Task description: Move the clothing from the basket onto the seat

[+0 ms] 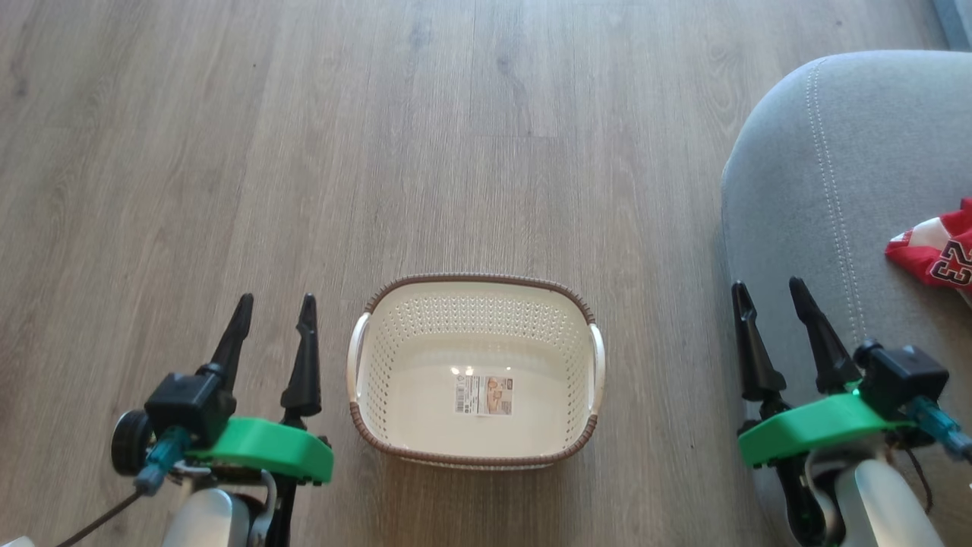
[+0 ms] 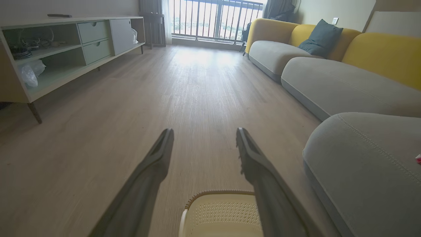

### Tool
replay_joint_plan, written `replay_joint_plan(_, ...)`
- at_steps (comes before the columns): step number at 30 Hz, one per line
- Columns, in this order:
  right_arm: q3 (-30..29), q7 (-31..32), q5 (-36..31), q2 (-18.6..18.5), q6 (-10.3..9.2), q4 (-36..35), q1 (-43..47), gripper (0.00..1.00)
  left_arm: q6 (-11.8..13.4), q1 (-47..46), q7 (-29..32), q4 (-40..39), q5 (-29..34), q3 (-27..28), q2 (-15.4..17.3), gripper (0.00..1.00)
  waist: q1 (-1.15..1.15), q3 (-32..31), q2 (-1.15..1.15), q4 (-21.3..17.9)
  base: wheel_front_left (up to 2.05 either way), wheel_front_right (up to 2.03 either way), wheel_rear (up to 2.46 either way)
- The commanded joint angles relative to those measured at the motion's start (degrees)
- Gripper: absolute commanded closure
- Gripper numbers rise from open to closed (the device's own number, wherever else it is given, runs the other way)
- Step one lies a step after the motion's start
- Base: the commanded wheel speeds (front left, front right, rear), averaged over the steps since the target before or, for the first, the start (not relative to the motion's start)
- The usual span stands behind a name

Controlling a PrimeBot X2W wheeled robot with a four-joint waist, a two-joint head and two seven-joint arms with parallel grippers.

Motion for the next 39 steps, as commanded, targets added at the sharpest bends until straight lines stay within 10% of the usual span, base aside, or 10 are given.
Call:
replay_joint_plan(1,0.72,-0.52,-0.54,0.07,-0.01,-1.85,-0.60,0.00,0.34,-0.75,-0.28,-1.65,-0.48,2.03,0.17,0.00,0.00,-0.05,0.00,-0.04,0.00,0.00,0.00)
replay_joint_plan(39,0.99,-0.53,-4.40,1.44,-0.01,-0.15,-0.14,0.00,-5.28,-0.13,-0.28,-1.57,-1.76,3.78,0.16,0.00,0.00,-1.39,0.00,-1.53,0.00,0.00,0.00)
